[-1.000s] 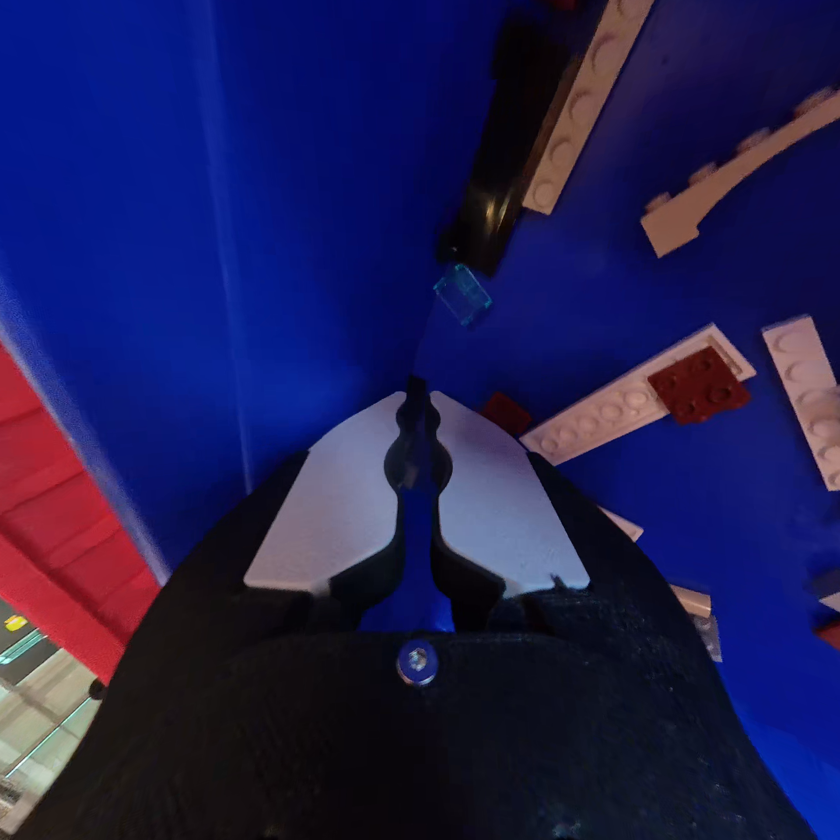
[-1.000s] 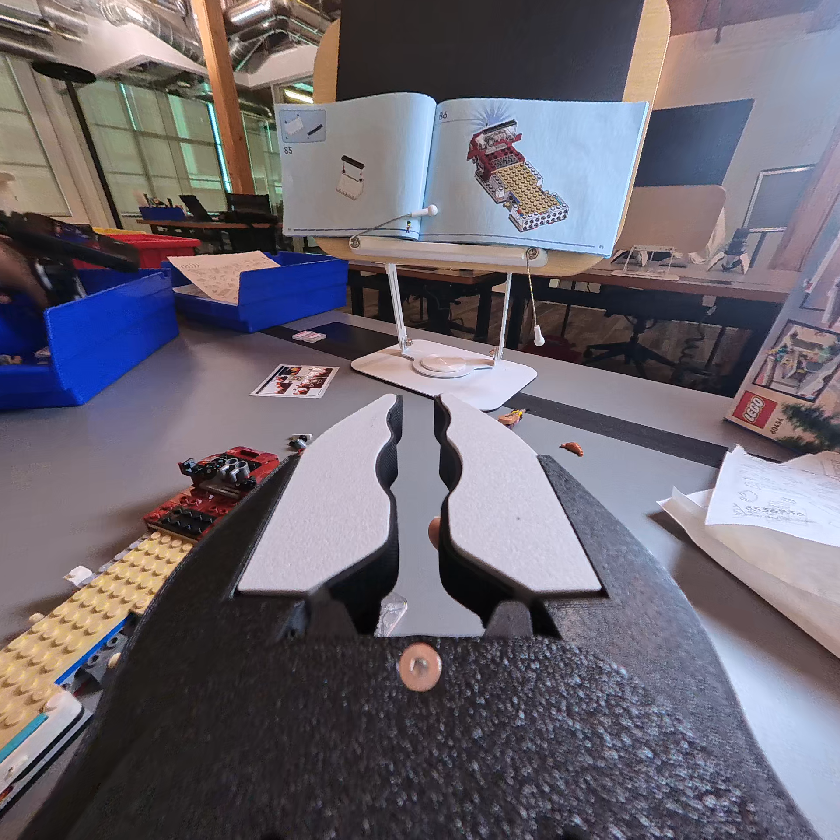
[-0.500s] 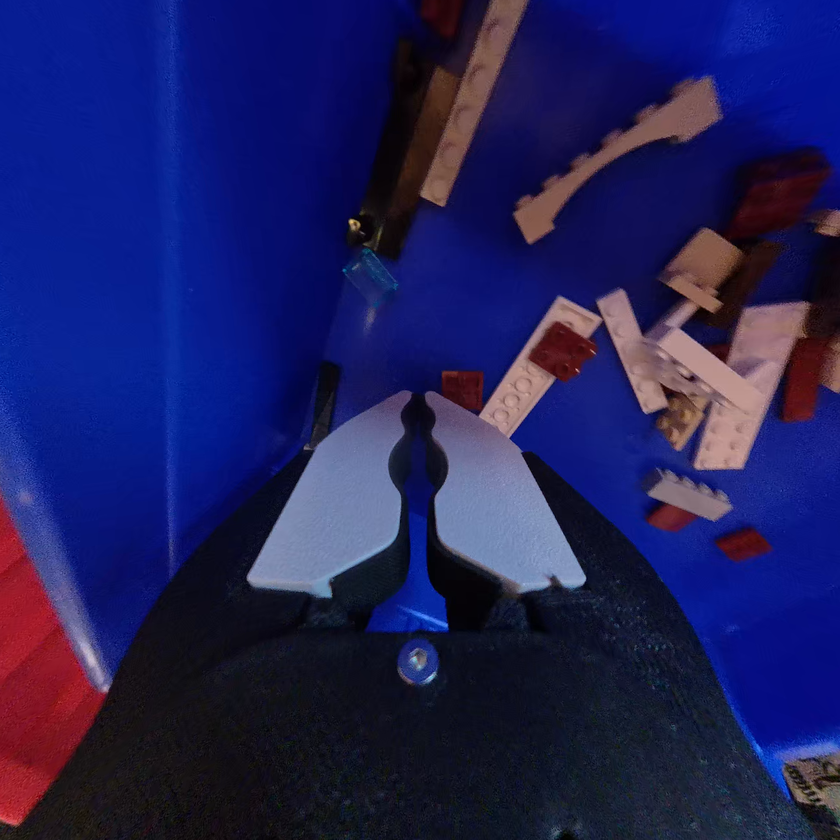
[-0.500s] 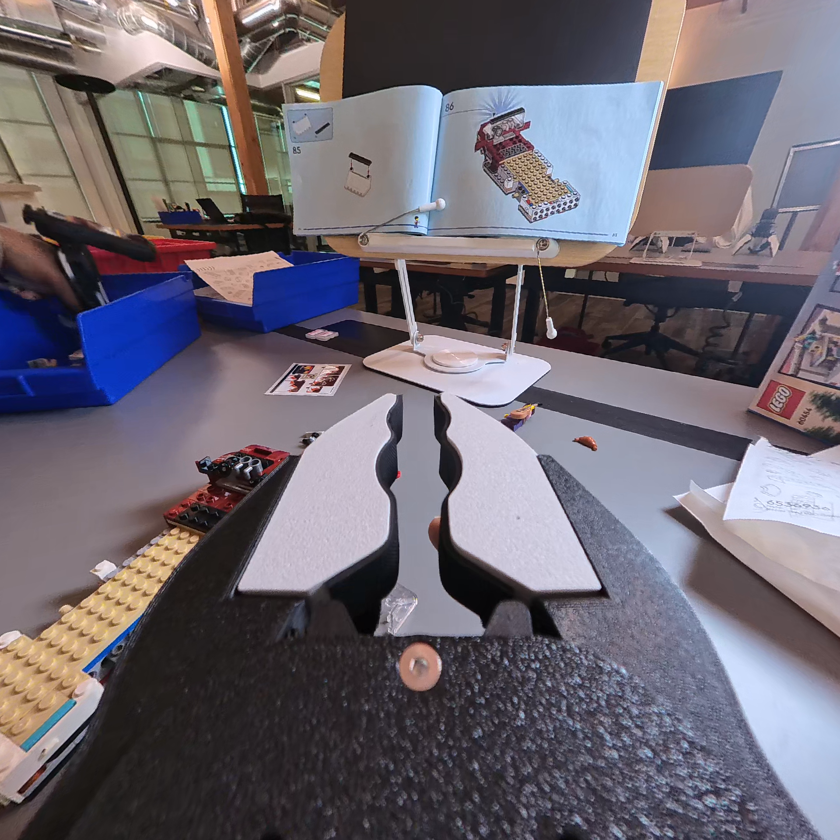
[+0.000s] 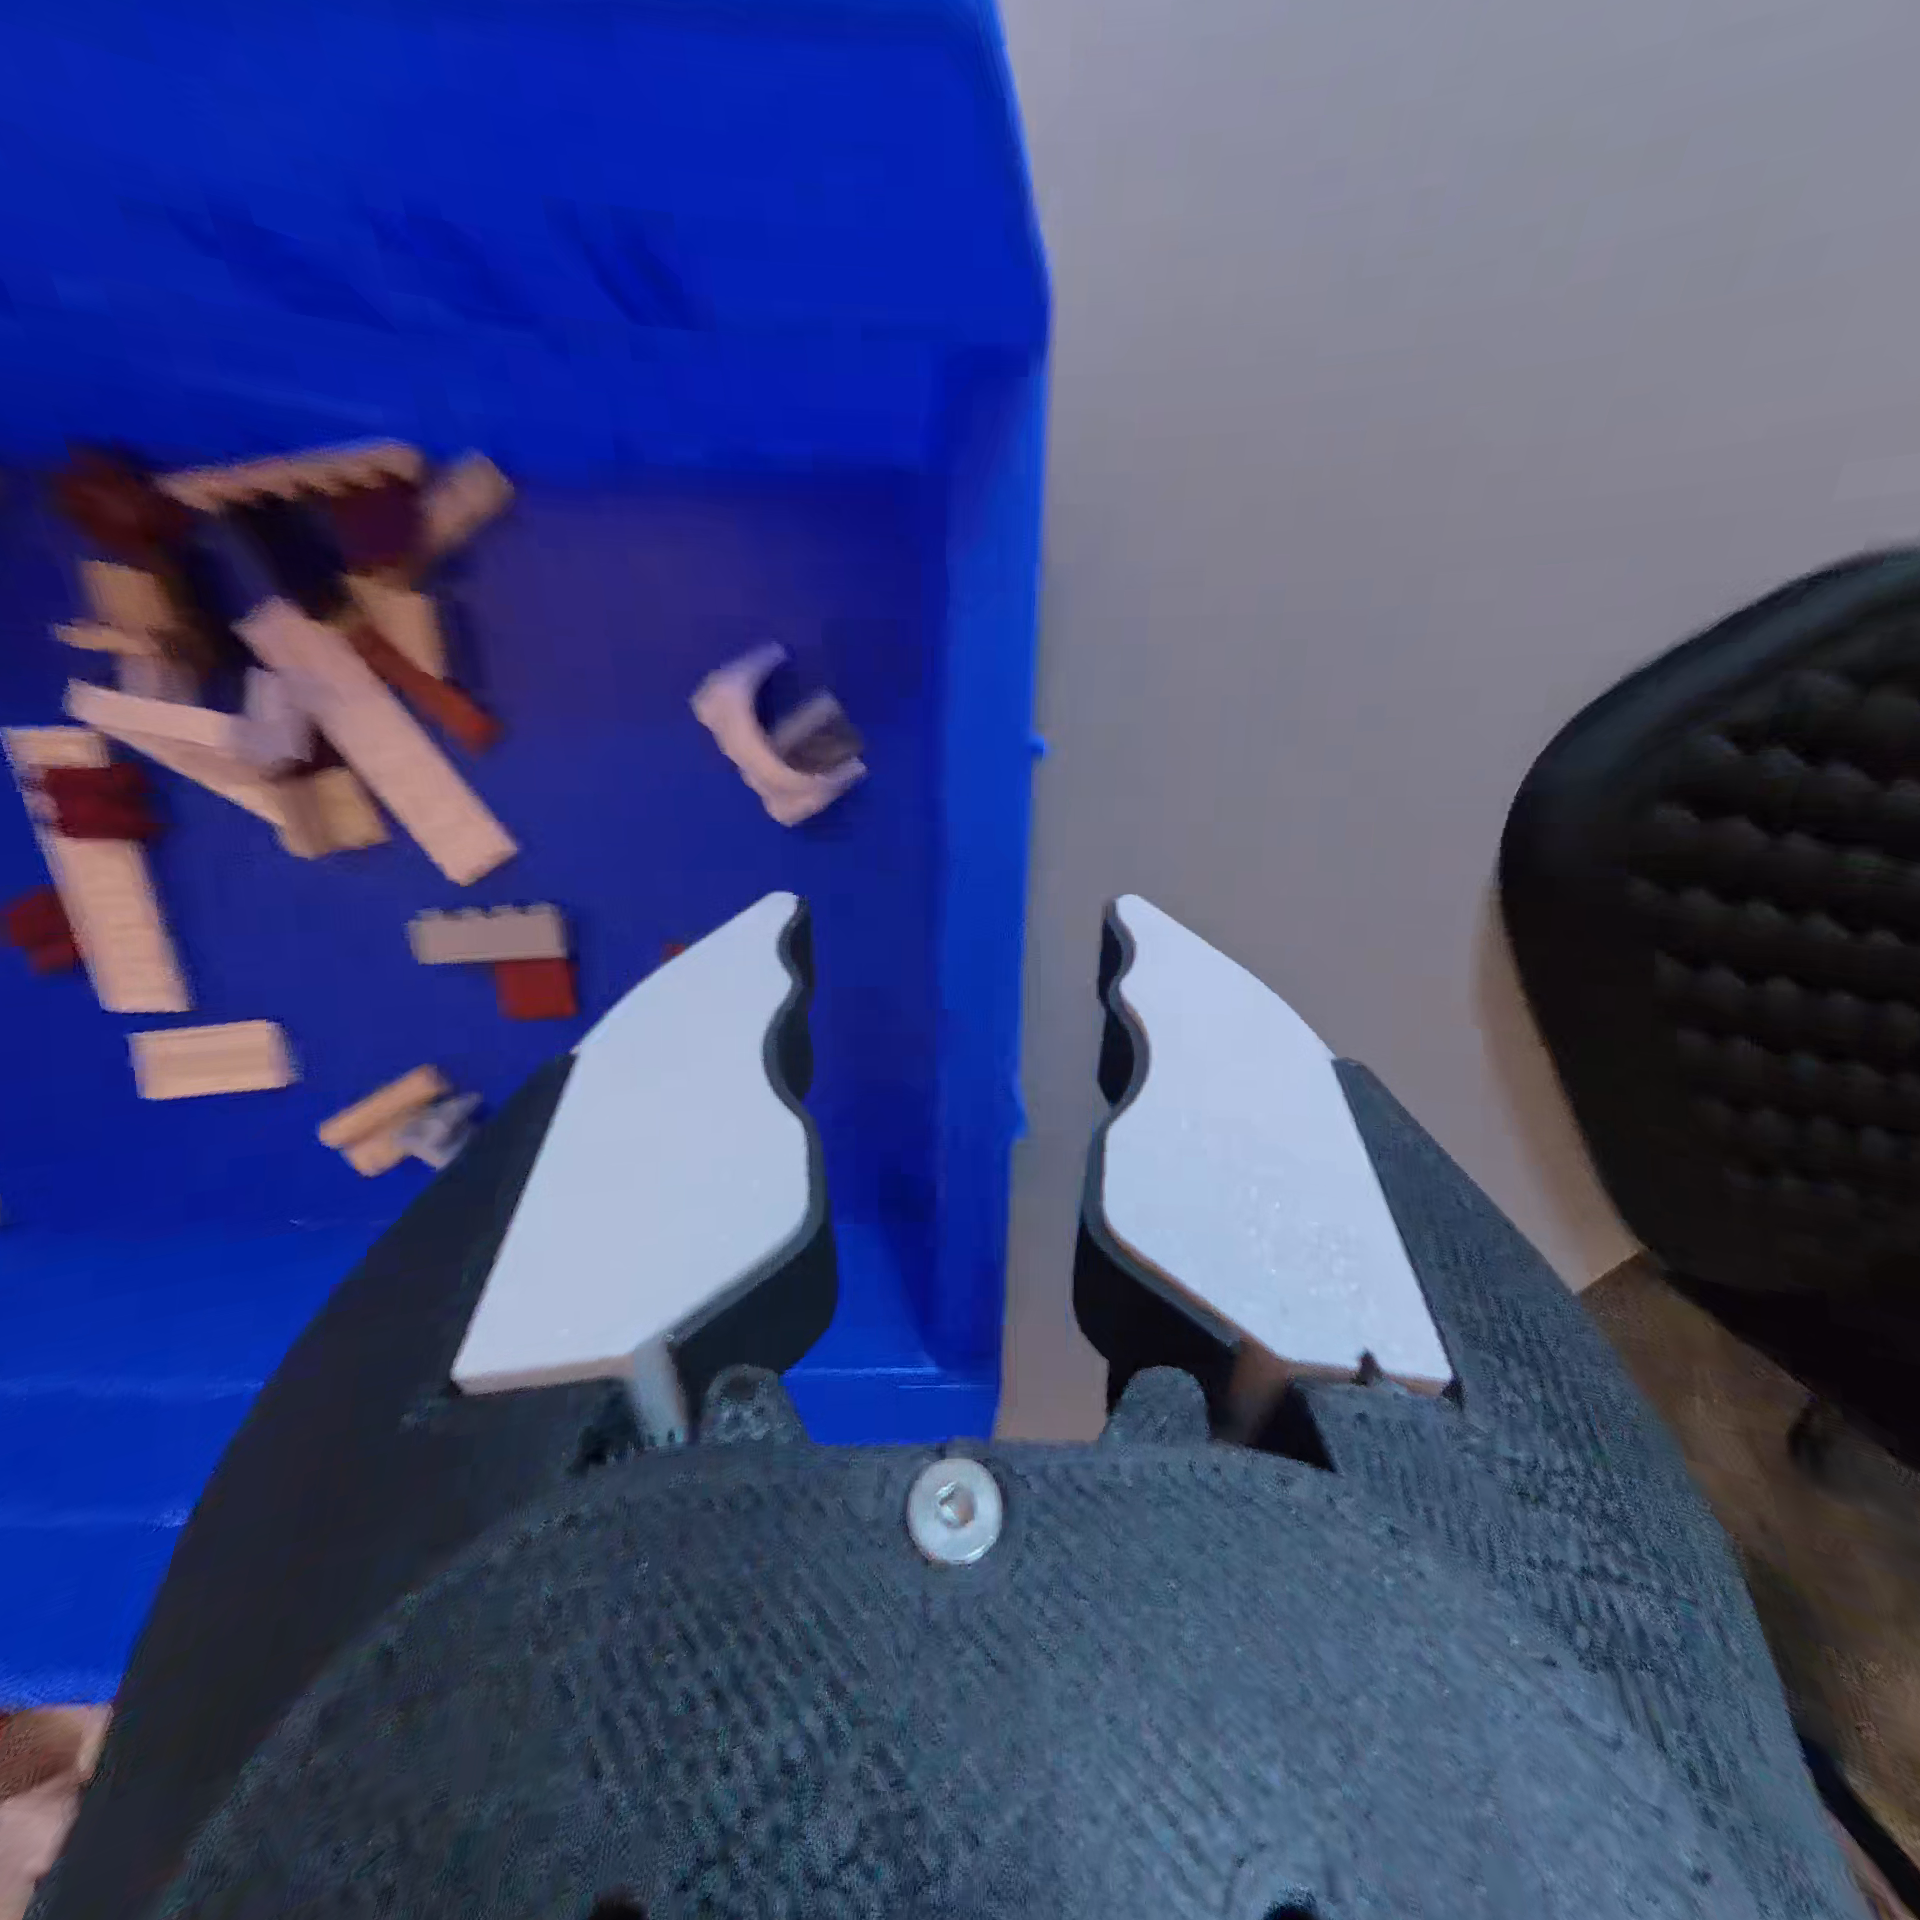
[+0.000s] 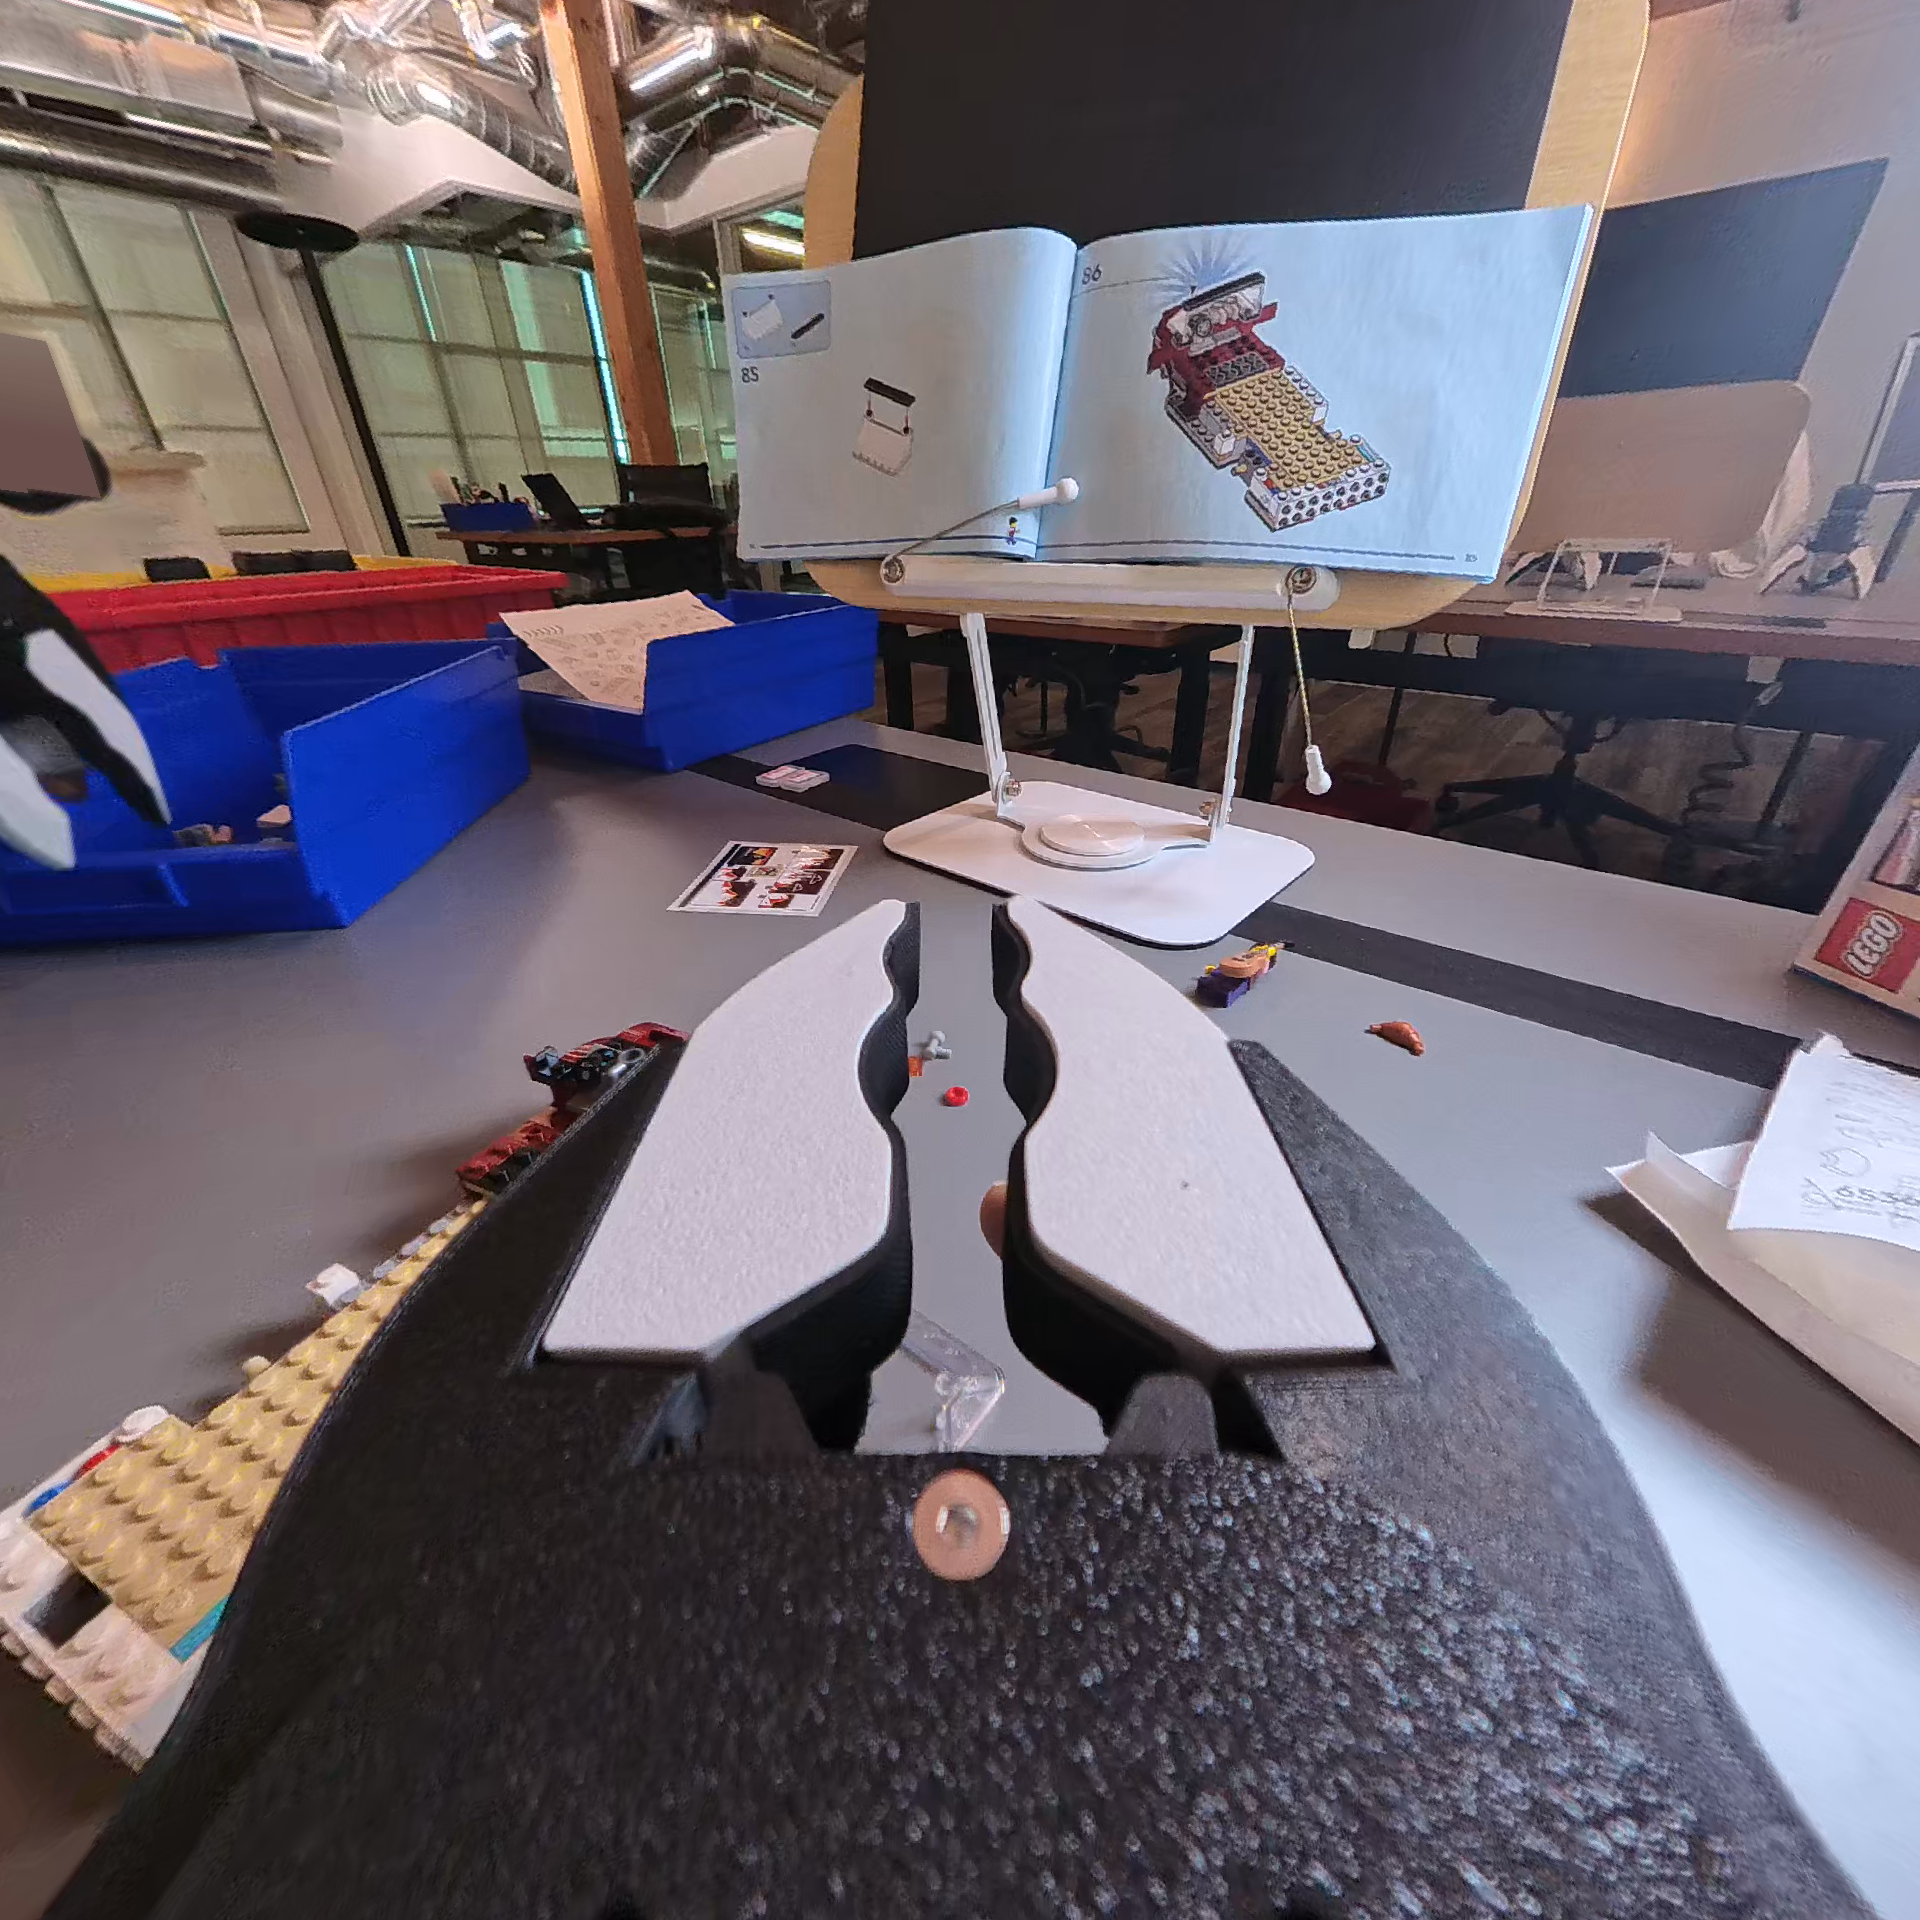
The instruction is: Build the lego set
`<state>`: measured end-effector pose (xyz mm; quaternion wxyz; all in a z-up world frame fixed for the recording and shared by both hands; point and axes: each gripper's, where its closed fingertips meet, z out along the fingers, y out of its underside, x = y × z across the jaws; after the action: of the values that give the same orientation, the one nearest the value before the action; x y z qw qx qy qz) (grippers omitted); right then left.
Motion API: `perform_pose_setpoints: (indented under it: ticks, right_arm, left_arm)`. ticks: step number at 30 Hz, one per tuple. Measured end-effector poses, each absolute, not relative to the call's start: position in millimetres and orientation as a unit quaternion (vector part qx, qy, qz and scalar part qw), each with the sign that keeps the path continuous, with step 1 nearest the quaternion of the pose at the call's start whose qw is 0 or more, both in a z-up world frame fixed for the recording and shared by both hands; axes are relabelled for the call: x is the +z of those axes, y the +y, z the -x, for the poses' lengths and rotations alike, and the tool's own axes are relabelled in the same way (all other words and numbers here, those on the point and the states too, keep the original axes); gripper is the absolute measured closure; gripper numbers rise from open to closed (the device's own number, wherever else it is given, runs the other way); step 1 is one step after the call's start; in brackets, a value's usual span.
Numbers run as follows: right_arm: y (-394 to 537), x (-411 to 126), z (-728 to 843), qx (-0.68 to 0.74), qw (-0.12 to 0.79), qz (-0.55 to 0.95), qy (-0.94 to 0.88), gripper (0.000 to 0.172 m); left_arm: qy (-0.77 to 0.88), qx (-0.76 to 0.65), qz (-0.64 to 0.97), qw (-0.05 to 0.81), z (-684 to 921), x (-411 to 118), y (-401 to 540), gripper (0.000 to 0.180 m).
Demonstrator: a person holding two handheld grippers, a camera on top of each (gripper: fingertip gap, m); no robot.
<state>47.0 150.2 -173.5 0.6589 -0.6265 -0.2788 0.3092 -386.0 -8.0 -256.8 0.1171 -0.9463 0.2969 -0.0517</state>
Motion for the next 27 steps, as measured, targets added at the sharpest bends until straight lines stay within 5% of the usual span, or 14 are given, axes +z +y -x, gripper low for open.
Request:
perform_pose_setpoints:
  ticks: [2, 5, 20, 27]
  right_arm:
    - [147, -172, -45, 0.310, 0.660, 0.623, -0.284, 0.159]
    - [143, -170, -43, 0.306, 0.664, 0.616, -0.292, 0.159]
    - [134, -166, -39, 0.295, 0.673, 0.603, -0.311, 0.159]
    - [133, -166, -38, 0.291, 0.674, 0.602, -0.314, 0.159]
  left_arm:
    - [0.310, -0.016, 0.946, 0.089, 385, -280, -21, 0.128]
    - [0.335, 0.081, 0.935, 0.083, 396, -295, -23, 0.156]
    - [0.329, 0.489, 0.776, 0.224, 432, -226, -5, 0.150]
    - [0.327, 0.494, 0.772, 0.232, 436, -215, -2, 0.150]
